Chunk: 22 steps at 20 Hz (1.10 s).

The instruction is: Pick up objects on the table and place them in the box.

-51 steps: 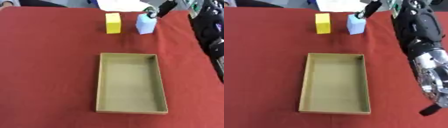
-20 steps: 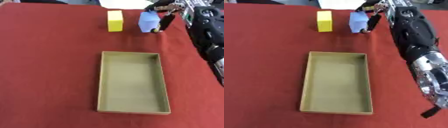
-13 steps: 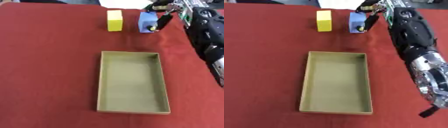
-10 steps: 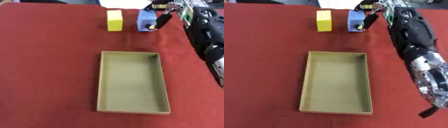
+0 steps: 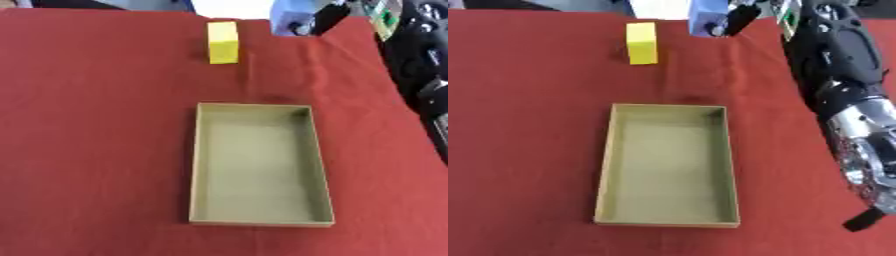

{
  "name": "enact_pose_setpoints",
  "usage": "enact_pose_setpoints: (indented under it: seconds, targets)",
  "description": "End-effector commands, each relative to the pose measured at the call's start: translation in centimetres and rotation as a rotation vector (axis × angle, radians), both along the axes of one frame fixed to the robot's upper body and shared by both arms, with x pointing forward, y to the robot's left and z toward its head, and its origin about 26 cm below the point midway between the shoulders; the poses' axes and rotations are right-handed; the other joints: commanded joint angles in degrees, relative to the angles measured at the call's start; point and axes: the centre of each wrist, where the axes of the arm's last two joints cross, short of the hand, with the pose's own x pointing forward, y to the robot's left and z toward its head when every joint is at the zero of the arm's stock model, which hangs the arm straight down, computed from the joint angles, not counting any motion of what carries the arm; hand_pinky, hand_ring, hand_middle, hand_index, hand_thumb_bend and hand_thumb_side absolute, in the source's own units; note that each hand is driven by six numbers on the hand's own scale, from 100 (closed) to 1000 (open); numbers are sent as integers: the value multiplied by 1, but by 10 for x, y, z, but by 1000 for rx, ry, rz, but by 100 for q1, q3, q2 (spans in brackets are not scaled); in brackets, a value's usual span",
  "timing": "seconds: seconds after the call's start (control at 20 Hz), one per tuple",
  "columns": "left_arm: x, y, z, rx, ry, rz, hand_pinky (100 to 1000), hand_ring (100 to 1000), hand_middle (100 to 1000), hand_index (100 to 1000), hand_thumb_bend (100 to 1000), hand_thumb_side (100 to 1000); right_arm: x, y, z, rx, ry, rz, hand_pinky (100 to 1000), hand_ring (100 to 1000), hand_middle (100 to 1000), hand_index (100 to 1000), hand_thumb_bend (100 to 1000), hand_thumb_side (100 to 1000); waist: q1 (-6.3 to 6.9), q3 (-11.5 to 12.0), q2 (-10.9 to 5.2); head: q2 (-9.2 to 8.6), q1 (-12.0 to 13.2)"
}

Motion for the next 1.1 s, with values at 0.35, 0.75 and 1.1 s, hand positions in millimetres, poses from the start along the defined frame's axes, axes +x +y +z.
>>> enact_pose_setpoints:
  seconds: [0.35,0.75,1.1]
  targets:
    - [-2,4,7,18,-21,7,814,698,663,796,225,738,-32,-19,25,-68,-160,212,750,672,547,741,100,405,44,-106,-285,44,150]
    - [-2,3,8,26,-22,-3,813,698,664,796,224,736,-74,10,19,-102,-184,405,750,667,546,738,100,413,58,-174,-306,82,244]
    - [-2,1,7,28,-15,-20,813,698,664,796,222,738,-105,35,5,-125,-134,495,749,671,551,740,100,440,66,-209,-311,113,284]
